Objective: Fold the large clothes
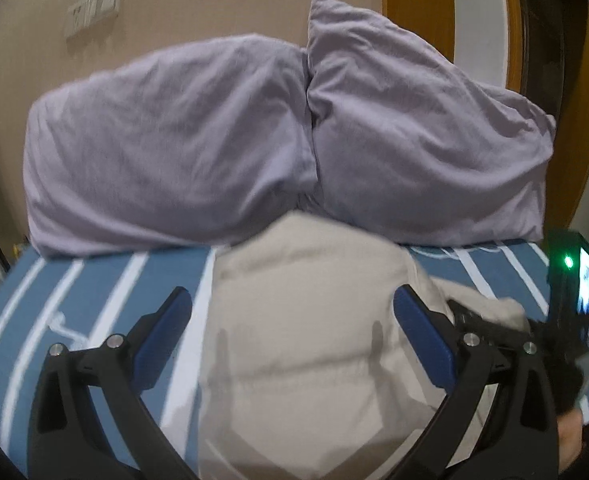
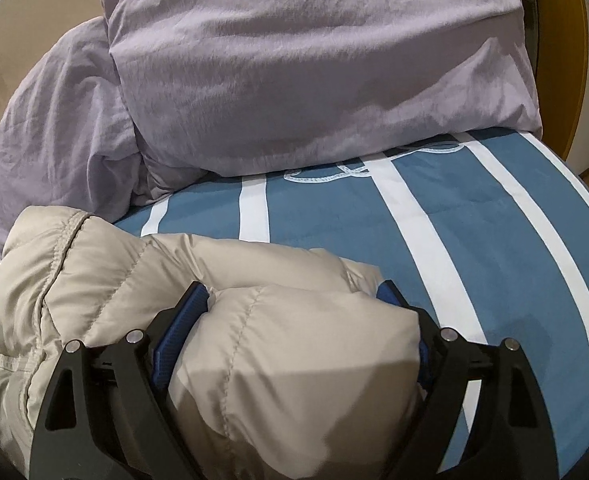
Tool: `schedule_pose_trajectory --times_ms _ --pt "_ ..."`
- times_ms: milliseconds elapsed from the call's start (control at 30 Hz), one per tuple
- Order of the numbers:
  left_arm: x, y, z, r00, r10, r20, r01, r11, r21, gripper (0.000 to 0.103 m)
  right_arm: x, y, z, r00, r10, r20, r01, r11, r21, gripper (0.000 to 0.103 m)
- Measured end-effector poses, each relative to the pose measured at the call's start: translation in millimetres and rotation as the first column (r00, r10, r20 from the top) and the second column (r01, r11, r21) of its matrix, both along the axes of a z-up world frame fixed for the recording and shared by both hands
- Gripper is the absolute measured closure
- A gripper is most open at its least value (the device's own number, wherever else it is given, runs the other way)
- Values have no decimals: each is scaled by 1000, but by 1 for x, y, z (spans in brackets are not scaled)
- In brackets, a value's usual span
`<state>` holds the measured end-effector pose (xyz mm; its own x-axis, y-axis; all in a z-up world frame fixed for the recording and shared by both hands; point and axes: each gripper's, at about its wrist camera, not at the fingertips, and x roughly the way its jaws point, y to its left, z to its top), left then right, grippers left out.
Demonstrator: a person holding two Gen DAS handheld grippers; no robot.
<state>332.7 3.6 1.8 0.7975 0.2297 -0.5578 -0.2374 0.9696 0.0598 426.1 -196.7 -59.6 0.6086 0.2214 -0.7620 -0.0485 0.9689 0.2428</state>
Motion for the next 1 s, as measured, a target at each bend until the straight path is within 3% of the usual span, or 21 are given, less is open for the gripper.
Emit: schedule_pose_trajectory --times_ms 100,200,467,1000 --pt "16 -5 -3 999 10 -36 -8 999 45 2 0 0 0 1000 -1 0 1 1000 0 16" --pt "33 -5 -28 990 1 -140 6 999 48 2 0 1 1 1000 0 5 0 1000 1 16" --pt "32 3 -41 995 -6 -104 7 1000 12 2 -2 3 1 1000 -5 16 5 1000 -22 16" --pt "37 6 -46 994 -4 -109 3 1000 -10 2 -1 2 -2 1000 -6 11 6 1000 -13 13"
